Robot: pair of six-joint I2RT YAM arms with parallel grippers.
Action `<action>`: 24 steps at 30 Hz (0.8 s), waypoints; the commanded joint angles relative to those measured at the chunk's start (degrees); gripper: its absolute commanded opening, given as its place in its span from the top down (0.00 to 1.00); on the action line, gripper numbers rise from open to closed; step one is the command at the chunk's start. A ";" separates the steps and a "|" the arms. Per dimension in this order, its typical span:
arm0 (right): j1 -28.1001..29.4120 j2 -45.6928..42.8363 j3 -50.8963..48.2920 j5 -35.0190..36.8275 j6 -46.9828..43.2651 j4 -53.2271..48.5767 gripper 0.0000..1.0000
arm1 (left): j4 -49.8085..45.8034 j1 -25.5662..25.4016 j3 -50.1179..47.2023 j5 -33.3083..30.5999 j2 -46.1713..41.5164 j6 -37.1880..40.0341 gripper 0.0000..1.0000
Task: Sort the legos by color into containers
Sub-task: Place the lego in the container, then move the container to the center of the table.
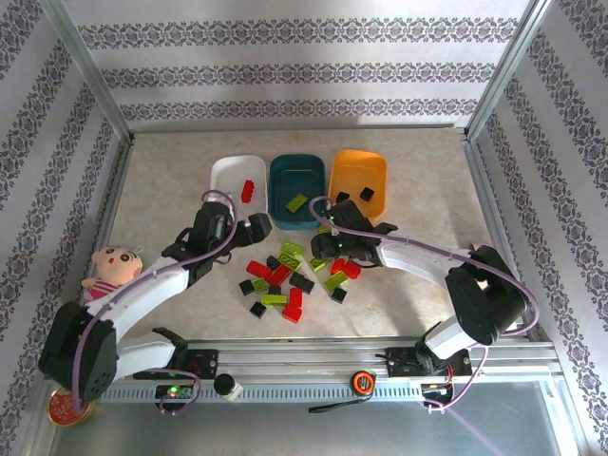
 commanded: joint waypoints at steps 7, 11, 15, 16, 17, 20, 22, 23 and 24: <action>-1.08 6.63 5.66 11.60 -2.37 -5.28 0.37 | -4.63 -0.66 -7.77 -1.61 -10.82 -1.52 0.10; -1.50 9.58 6.38 10.20 -2.86 -5.20 0.36 | -5.89 -0.73 -8.38 -1.61 -12.65 -1.47 0.10; -1.25 11.62 6.44 9.55 -2.85 -5.38 0.37 | -6.41 -0.68 -8.15 -2.18 -13.04 -0.92 0.09; -1.45 12.07 6.39 9.72 -2.56 -5.75 0.39 | -6.38 -0.74 -8.15 -2.11 -12.81 -0.92 0.09; -1.59 12.23 6.01 9.98 -1.96 -6.00 0.41 | -6.54 -0.73 -8.09 -2.23 -12.67 -1.02 0.09; -2.33 10.38 3.36 10.93 -0.14 -5.76 0.49 | -6.37 -0.67 -8.11 -2.04 -12.37 -1.16 0.09; -2.96 8.27 0.99 11.49 1.14 -5.40 0.52 | -6.37 -0.66 -8.15 -2.03 -12.43 -0.99 0.09; -3.50 7.24 -0.29 11.33 1.86 -5.40 0.53 | -6.63 -0.72 -8.10 -2.11 -12.43 -0.93 0.09; -3.81 6.48 -1.40 11.34 2.25 -5.45 0.54 | -6.73 -0.66 -8.06 -2.18 -12.43 -0.86 0.09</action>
